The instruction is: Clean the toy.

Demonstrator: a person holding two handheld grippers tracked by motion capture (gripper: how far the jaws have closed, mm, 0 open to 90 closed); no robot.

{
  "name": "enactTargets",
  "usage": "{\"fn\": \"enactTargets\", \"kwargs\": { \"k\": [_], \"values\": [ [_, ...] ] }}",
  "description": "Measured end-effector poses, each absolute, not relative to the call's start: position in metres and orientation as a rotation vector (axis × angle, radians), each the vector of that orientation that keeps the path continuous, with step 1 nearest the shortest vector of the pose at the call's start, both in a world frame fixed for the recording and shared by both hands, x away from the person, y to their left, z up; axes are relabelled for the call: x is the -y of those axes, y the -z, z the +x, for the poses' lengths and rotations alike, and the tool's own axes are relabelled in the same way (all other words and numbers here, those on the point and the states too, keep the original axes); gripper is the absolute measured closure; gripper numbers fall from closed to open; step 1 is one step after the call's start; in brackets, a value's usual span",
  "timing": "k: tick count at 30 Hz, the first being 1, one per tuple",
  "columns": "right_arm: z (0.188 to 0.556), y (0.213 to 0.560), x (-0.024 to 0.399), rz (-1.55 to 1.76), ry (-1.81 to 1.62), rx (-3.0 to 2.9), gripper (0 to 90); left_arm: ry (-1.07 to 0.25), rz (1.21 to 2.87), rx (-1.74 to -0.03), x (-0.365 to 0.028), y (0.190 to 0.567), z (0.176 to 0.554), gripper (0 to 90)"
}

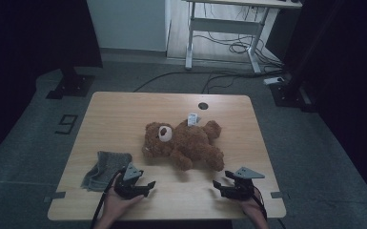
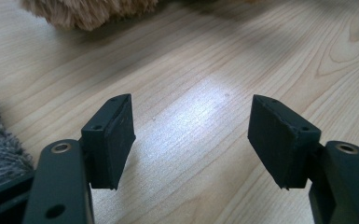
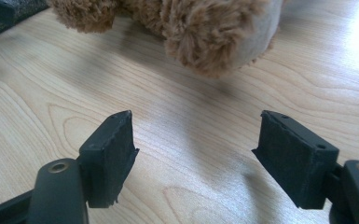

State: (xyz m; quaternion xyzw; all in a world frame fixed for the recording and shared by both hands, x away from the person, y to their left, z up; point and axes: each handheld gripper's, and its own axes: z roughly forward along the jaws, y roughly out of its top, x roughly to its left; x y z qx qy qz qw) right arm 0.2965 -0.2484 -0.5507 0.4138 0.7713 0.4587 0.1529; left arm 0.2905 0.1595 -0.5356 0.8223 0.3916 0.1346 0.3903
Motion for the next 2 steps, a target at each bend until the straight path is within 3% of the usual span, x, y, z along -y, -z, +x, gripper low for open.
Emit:
{"fn": "enactTargets", "kwargs": {
  "k": [2],
  "values": [
    [0.2967, 0.5507, 0.2481, 1.188, -1.314, -2.213, 26.5, -0.342, 2.092, -0.996, -0.1595, 0.5359, 0.2907, 31.2]
  ]
}}
